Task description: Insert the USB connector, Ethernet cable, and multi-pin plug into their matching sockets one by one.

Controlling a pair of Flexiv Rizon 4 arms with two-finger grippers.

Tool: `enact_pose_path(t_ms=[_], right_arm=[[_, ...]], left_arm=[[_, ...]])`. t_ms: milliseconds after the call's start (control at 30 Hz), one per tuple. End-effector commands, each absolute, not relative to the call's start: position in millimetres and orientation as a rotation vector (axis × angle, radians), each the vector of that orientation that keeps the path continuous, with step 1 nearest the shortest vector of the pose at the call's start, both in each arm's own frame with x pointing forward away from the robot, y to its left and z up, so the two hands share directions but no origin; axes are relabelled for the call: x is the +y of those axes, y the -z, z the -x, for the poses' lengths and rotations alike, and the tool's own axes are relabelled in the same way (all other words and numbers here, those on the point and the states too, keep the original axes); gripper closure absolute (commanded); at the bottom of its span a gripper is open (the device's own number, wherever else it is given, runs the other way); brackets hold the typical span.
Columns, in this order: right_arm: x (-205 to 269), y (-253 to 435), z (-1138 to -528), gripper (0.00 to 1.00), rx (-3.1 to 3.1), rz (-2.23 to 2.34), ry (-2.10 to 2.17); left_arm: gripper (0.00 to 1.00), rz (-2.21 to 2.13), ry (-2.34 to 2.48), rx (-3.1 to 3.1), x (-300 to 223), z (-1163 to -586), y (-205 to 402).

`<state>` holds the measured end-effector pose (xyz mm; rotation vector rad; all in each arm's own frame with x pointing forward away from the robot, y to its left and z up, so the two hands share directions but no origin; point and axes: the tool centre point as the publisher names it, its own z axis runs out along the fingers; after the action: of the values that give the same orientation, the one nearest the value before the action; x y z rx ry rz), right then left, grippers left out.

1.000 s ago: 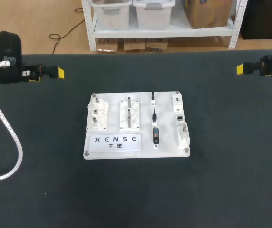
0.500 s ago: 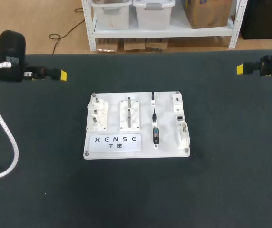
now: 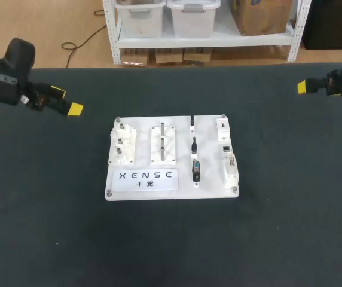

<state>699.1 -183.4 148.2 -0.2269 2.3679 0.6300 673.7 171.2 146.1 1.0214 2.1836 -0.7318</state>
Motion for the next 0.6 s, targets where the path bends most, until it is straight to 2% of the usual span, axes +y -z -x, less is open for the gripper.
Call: enact_pose_path(t_ms=[33, 233, 600], right_arm=[[-183, -148, -699, 0.00, 2.369, 0.227, -0.628], [-183, -148, -699, 0.00, 2.369, 0.227, -0.628], [-183, -148, -699, 0.00, 2.369, 0.227, -0.628]], left_arm=[[0.00, -1.382, 0.984, 1.957, 174, -671, -146], [0.00, -1.548, 1.063, 1.875, 170, -668, -143], [0.00, -1.543, 1.107, 1.870, 158, -659, -131]])
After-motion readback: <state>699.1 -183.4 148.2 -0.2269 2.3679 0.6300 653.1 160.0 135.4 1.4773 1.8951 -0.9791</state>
